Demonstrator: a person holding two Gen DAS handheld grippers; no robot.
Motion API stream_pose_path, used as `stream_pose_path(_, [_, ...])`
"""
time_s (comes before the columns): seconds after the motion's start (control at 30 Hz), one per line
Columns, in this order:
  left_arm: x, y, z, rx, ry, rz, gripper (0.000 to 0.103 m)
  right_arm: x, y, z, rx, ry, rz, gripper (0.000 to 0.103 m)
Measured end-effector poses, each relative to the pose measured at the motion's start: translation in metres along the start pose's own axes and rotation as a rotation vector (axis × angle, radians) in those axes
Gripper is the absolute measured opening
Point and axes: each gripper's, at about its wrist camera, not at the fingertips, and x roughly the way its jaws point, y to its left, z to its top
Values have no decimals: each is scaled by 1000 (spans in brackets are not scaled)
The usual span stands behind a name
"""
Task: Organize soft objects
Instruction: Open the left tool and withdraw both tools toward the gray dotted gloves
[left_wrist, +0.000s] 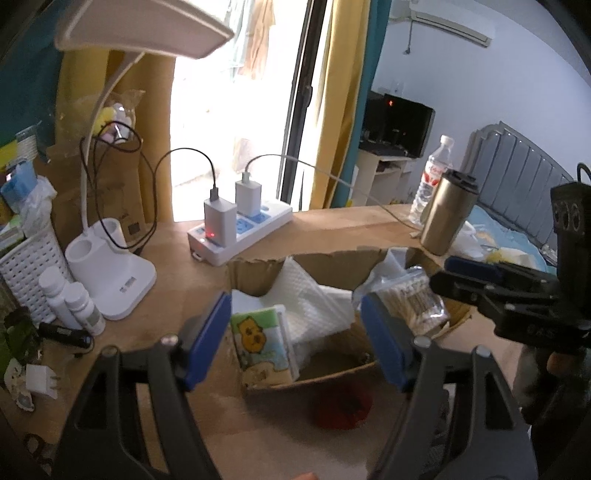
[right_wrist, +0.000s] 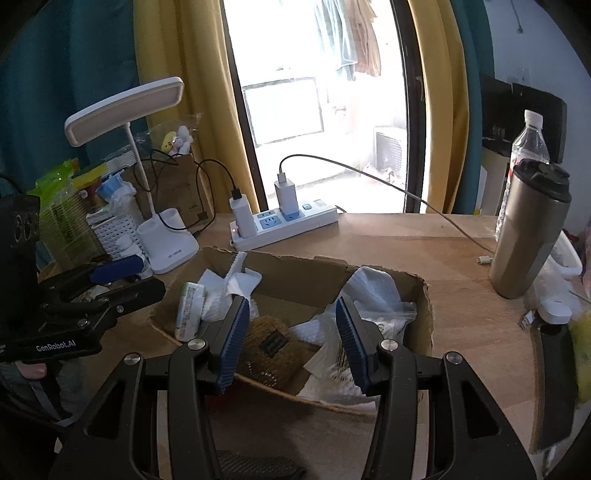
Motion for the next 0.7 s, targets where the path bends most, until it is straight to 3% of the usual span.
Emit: stream_pose_path(0.7, [-47, -1, -21, -6, -44, -19, 75, -38, 30, -16, -20, -20, -33, 58])
